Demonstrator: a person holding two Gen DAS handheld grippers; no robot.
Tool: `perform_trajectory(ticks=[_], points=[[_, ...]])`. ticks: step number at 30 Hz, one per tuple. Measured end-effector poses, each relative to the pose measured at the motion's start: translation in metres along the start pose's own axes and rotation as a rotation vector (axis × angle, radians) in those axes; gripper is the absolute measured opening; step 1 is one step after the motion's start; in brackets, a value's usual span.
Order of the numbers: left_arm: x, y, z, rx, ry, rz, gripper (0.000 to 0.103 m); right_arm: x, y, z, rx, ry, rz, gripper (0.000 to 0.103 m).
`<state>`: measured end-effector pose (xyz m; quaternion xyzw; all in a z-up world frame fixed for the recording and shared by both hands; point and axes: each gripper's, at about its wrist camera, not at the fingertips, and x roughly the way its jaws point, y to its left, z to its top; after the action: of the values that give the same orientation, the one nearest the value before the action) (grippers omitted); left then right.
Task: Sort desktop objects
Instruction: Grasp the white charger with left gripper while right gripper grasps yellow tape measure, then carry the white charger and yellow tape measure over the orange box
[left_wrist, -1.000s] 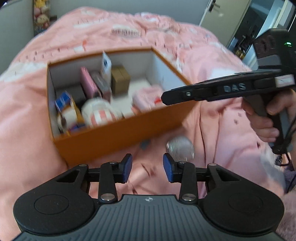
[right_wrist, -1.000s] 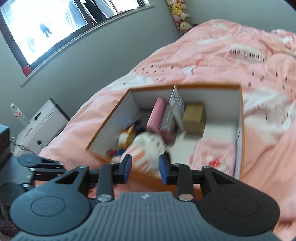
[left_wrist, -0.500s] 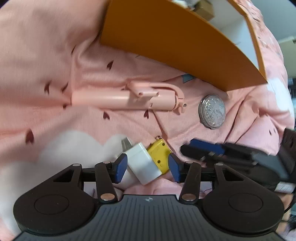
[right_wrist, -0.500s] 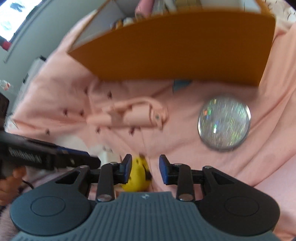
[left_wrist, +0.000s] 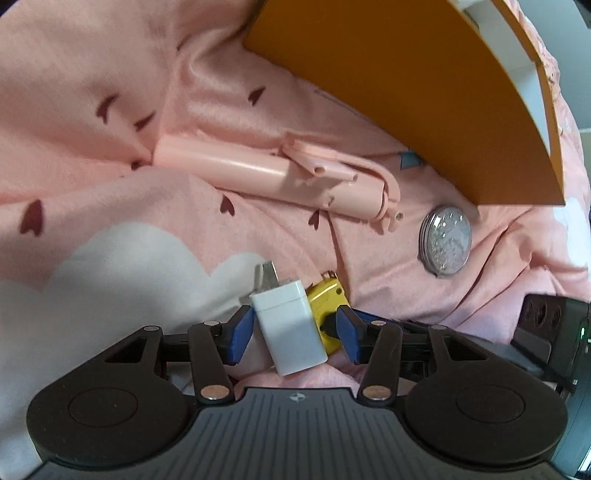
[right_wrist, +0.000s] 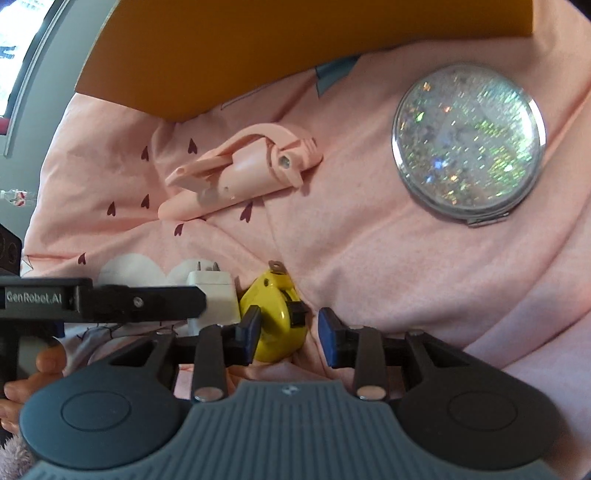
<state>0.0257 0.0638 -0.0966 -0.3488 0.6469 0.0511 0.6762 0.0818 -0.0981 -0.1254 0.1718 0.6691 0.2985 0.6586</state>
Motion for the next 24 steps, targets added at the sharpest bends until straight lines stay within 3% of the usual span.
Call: perform_trajectory(ticks=[3,6,18,24], points=[[0.005,-0.002,-0.002,0.014,-0.009,0.017,0.056,0.009,-0.005,0.002,0.025,0.024,0.042,0.037],[0.006,-0.002,-0.003,0.033,-0.024,0.034,0.044,0.012,-0.008,0.004,0.045,0.028,0.069,0.037],[-0.015,-0.006,-0.004,0.117,-0.107,0.022,0.042,-0.016,0.007,-0.001,-0.023,-0.062,0.049,0.024],[-0.031,-0.013,-0.001,0.16,-0.143,-0.002,0.042,-0.045,0.015,0.002,-0.07,-0.111,0.063,0.024]])
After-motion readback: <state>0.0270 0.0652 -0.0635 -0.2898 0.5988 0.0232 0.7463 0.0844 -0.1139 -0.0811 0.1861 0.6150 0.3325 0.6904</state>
